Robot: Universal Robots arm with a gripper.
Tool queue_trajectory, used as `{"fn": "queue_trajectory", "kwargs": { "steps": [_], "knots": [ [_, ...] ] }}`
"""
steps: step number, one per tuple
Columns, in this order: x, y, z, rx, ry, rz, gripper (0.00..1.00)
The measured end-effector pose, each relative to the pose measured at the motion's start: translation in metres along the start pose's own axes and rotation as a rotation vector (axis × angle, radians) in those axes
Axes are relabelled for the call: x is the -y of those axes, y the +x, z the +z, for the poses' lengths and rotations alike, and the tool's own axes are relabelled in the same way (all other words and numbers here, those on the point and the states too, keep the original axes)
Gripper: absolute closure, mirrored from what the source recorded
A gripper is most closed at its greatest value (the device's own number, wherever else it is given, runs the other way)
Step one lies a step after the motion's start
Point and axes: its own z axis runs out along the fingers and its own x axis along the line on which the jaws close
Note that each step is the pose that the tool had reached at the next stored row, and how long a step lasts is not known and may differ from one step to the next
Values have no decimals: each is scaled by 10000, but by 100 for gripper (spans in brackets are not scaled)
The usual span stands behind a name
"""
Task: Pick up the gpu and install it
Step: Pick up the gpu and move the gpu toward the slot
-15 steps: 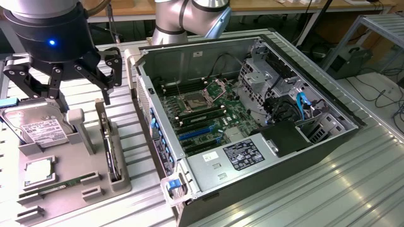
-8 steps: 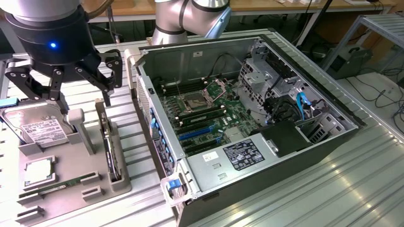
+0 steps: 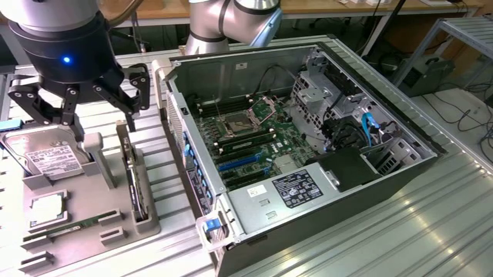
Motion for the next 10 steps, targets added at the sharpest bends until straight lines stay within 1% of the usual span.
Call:
{"fn": "queue_trajectory", "kwargs": {
  "steps": [10],
  "knots": [
    [14, 0, 47, -1, 0, 0, 28]
  ]
}}
